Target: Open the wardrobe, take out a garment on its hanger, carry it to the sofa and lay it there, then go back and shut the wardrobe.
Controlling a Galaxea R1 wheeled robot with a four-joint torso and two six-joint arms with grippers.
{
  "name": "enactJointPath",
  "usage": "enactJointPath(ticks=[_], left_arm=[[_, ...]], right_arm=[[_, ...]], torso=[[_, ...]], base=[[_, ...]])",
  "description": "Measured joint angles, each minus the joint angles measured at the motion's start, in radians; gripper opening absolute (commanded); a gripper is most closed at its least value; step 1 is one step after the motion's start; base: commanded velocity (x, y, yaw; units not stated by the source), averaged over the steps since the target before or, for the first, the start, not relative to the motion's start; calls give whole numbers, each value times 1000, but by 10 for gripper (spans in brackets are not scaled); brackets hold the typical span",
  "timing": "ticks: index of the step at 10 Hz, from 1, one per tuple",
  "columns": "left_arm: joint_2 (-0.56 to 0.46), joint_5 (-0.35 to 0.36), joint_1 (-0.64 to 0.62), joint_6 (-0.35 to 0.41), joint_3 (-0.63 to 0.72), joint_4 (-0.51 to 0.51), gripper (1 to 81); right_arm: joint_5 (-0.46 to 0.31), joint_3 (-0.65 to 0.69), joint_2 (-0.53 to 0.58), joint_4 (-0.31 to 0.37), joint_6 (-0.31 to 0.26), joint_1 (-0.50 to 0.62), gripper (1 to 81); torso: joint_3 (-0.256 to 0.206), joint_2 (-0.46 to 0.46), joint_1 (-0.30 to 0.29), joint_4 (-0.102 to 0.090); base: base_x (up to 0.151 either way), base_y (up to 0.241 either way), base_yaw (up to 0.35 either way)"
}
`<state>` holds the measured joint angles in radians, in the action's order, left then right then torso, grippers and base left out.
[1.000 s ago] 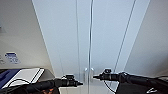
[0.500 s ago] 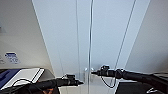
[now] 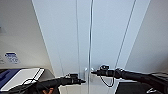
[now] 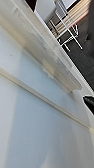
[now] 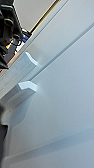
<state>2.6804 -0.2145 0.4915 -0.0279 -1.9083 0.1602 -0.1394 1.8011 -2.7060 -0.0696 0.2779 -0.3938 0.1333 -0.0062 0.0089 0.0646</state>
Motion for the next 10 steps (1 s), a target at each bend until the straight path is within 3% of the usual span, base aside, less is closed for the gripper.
enactJointPath(ticks=[6, 10], left_arm=[[72, 1, -22, 0, -83, 0, 811], [203, -15, -23, 0, -226, -23, 811]], right_arm=[[-21, 82, -90, -33, 1, -11, 811], [-22, 81, -89, -37, 1, -14, 811]], torso=[[0, 0, 0, 0], [0, 1, 0, 0]], base=[[0, 0, 0], [0, 0, 0]])
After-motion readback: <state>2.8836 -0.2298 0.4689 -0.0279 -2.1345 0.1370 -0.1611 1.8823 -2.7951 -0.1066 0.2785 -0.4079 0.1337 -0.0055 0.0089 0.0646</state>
